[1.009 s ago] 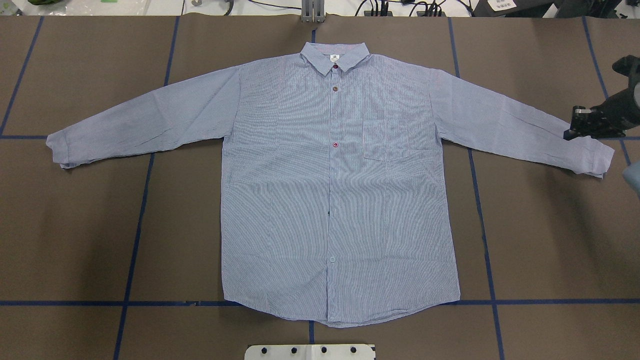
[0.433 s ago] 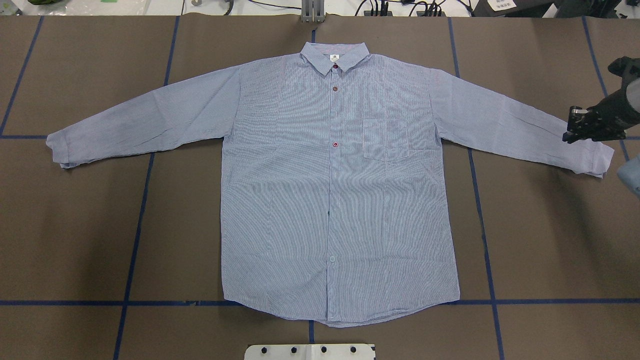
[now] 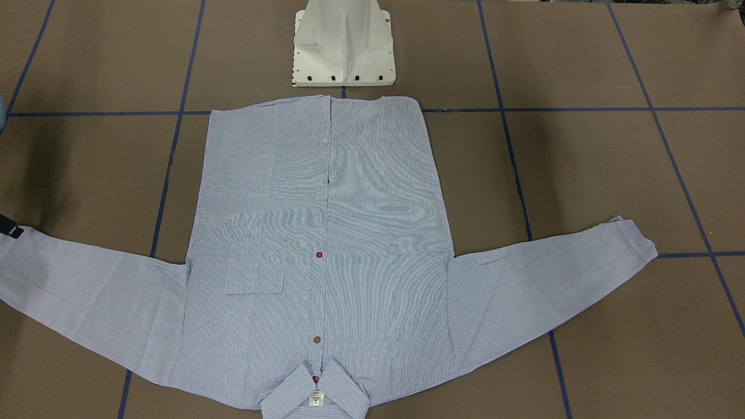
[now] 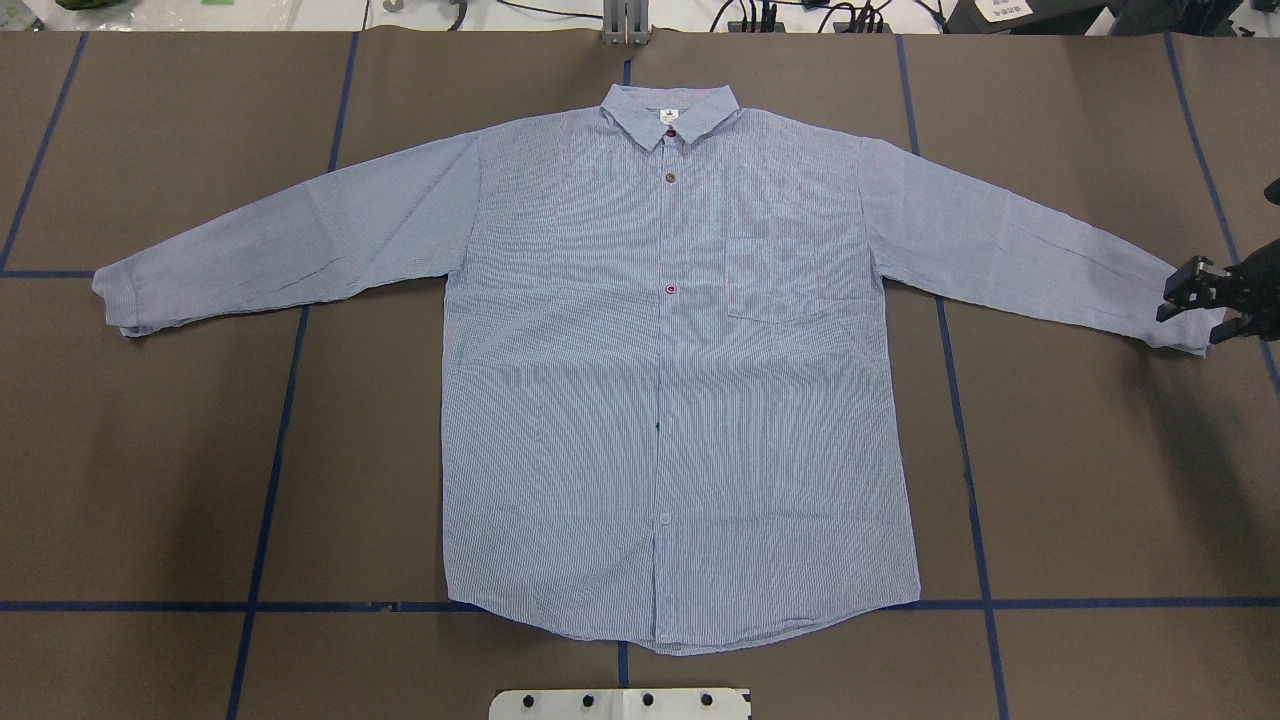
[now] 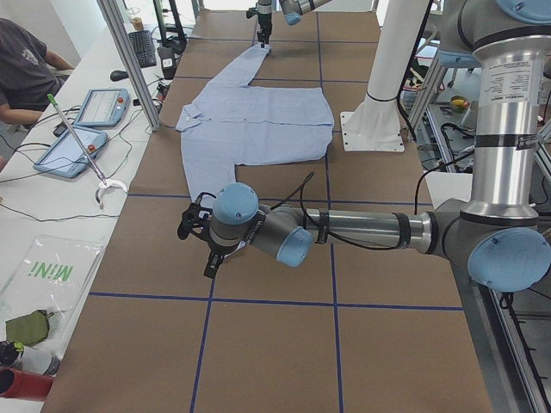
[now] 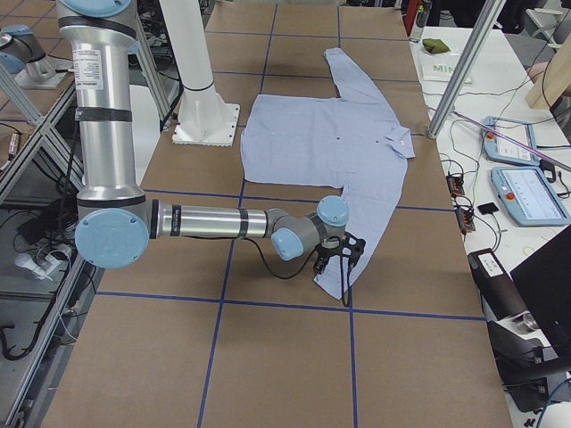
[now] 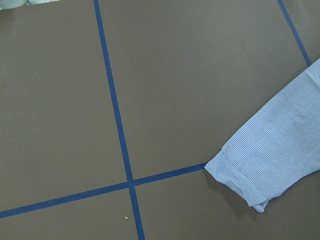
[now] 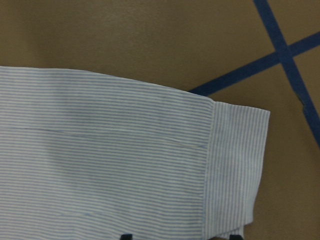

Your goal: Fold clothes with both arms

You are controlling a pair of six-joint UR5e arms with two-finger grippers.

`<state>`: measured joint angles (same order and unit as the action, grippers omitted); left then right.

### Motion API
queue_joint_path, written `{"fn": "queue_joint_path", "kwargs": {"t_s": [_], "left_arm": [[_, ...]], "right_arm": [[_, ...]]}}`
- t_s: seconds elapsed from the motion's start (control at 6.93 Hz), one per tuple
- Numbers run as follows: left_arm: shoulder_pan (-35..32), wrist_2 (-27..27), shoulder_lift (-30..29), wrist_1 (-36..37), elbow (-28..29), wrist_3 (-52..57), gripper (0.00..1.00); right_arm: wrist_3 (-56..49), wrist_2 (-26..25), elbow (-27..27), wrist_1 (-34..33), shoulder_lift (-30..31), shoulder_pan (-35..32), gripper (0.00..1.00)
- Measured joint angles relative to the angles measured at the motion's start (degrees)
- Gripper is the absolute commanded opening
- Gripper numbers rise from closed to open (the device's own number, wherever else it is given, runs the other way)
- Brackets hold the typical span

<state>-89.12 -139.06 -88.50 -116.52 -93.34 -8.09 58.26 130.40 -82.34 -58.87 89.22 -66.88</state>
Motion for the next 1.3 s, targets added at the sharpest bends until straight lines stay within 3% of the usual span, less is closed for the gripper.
{"fn": "queue_joint_path", "kwargs": {"t_s": [0.29, 0.87, 1.15, 1.3], "left_arm": [[0.0, 0.01, 0.02, -0.02, -0.1, 0.0, 1.0], [-0.08, 0.03, 0.08, 0.06, -0.59, 0.0, 1.0], [-0.09, 0.03, 0.09, 0.06, -0.81, -0.04, 1.0], [-0.09, 0.02, 0.09, 0.07, -0.84, -0.02, 1.0]], "right_arm": [[0.68, -1.49, 3.16, 2.64, 0.29, 0.05, 0.54], [4.72, -2.08, 4.9, 3.94, -0.71, 0.08, 0.51], [4.99, -2.08, 4.81, 4.02, -0.66, 0.08, 0.0], [5.04, -2.07, 4.77, 4.03, -0.64, 0.08, 0.0]]}}
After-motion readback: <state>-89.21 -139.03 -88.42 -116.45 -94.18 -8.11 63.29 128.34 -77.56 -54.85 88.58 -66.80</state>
